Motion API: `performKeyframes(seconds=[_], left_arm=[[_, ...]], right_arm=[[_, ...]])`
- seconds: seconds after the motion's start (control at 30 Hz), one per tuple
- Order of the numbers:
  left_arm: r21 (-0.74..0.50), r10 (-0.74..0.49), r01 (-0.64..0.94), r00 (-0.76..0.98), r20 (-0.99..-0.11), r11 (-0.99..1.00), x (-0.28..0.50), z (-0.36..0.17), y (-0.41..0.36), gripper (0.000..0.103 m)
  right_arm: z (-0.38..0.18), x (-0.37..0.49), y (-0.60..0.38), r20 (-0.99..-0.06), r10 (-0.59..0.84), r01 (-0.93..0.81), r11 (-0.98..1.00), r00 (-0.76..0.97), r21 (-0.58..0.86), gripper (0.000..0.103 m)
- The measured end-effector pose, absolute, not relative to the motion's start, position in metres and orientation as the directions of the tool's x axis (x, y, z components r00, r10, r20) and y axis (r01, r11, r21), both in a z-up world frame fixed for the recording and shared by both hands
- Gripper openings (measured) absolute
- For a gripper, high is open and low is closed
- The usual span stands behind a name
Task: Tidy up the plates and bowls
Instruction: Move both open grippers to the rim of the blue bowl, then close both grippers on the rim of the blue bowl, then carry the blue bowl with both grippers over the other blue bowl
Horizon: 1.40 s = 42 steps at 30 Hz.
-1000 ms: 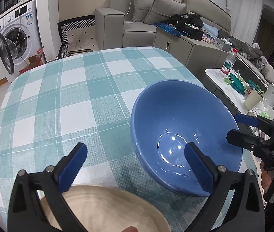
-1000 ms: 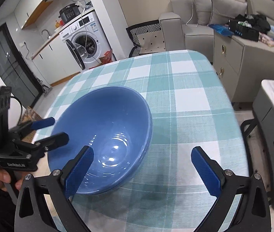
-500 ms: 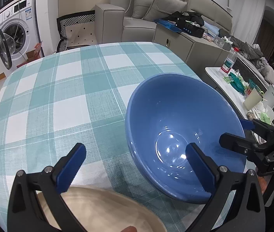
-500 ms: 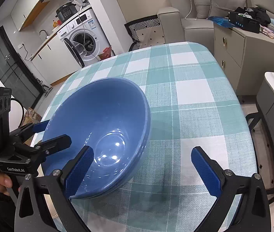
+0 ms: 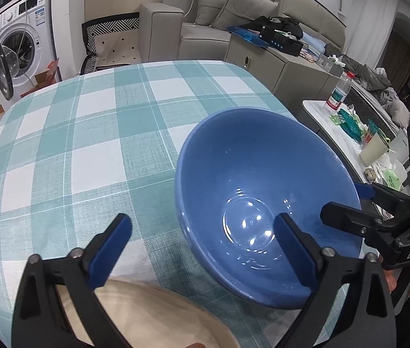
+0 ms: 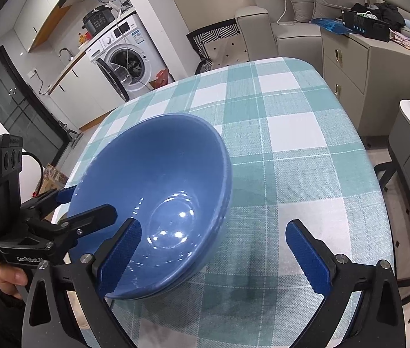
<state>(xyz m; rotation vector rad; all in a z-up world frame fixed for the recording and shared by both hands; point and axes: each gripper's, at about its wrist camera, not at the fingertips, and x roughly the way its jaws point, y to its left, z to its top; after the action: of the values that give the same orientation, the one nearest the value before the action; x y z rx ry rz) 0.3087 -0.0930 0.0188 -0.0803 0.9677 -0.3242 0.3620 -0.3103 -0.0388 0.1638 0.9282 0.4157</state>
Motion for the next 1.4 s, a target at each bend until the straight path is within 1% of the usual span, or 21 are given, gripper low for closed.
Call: performKeyframes(seconds=[0.03, 0.07, 0.13, 0.17, 0.2, 0.23, 0.27, 0.3, 0.33, 0.47, 0.57, 0.7, 0.83, 0.97, 1.4], left_arm=[[-0.220, -0.315, 0.238, 0.517, -0.796, 0.946, 0.309, 0.019, -0.093, 0.083], [-0.226, -0.319, 0.238, 0.512, -0.797, 0.945, 0.309, 0.019, -0.093, 0.080], [-0.234, -0.326, 0.238, 0.508, -0.797, 0.943, 0.309, 0.018, -0.092, 0.070], [-0.237, -0.329, 0.239, 0.506, -0.797, 0.942, 0.309, 0.018, -0.092, 0.068], [-0.243, -0.334, 0.239, 0.505, -0.796, 0.940, 0.309, 0.019, -0.092, 0.063], [-0.246, -0.337, 0.239, 0.506, -0.794, 0.939, 0.308, 0.019, -0.091, 0.058], [-0.248, -0.339, 0.240, 0.506, -0.793, 0.939, 0.308, 0.020, -0.091, 0.056], [-0.246, -0.338, 0.241, 0.507, -0.793, 0.939, 0.308, 0.020, -0.091, 0.053], [-0.247, -0.340, 0.243, 0.506, -0.793, 0.938, 0.307, 0.020, -0.091, 0.045], [-0.254, -0.348, 0.247, 0.504, -0.790, 0.935, 0.307, 0.022, -0.092, 0.035], [-0.246, -0.340, 0.246, 0.507, -0.792, 0.938, 0.306, 0.023, -0.092, 0.033], [-0.245, -0.338, 0.243, 0.509, -0.791, 0.939, 0.306, 0.024, -0.091, 0.031], [-0.239, -0.332, 0.241, 0.509, -0.794, 0.941, 0.307, 0.024, -0.090, 0.031], [-0.235, -0.328, 0.239, 0.508, -0.796, 0.942, 0.307, 0.024, -0.089, 0.031], [-0.223, -0.318, 0.237, 0.523, -0.791, 0.945, 0.301, 0.031, -0.090, 0.030]], right_arm=[[-0.039, 0.361, -0.310, -0.740, 0.418, -0.280, 0.908, 0.527, 0.313, 0.097], [-0.038, 0.361, -0.308, -0.740, 0.420, -0.284, 0.907, 0.525, 0.313, 0.094], [-0.038, 0.361, -0.307, -0.743, 0.420, -0.287, 0.906, 0.521, 0.310, 0.082], [-0.039, 0.361, -0.305, -0.745, 0.419, -0.290, 0.906, 0.520, 0.307, 0.081], [-0.039, 0.361, -0.304, -0.745, 0.419, -0.292, 0.906, 0.519, 0.306, 0.080], [-0.039, 0.361, -0.303, -0.747, 0.419, -0.293, 0.906, 0.516, 0.305, 0.078], [-0.039, 0.361, -0.302, -0.748, 0.421, -0.297, 0.905, 0.513, 0.305, 0.075], [-0.039, 0.360, -0.301, -0.750, 0.421, -0.300, 0.904, 0.510, 0.304, 0.071], [-0.039, 0.359, -0.300, -0.752, 0.420, -0.302, 0.904, 0.508, 0.301, 0.068], [-0.039, 0.357, -0.297, -0.755, 0.420, -0.312, 0.904, 0.504, 0.294, 0.063], [-0.038, 0.356, -0.295, -0.753, 0.421, -0.319, 0.902, 0.506, 0.290, 0.056], [-0.038, 0.353, -0.292, -0.756, 0.402, -0.314, 0.910, 0.516, 0.270, 0.054], [-0.037, 0.352, -0.292, -0.760, 0.386, -0.305, 0.917, 0.522, 0.257, 0.050], [-0.035, 0.350, -0.293, -0.759, 0.380, -0.299, 0.920, 0.529, 0.252, 0.048], [-0.031, 0.349, -0.293, -0.759, 0.371, -0.298, 0.924, 0.535, 0.242, 0.047]])
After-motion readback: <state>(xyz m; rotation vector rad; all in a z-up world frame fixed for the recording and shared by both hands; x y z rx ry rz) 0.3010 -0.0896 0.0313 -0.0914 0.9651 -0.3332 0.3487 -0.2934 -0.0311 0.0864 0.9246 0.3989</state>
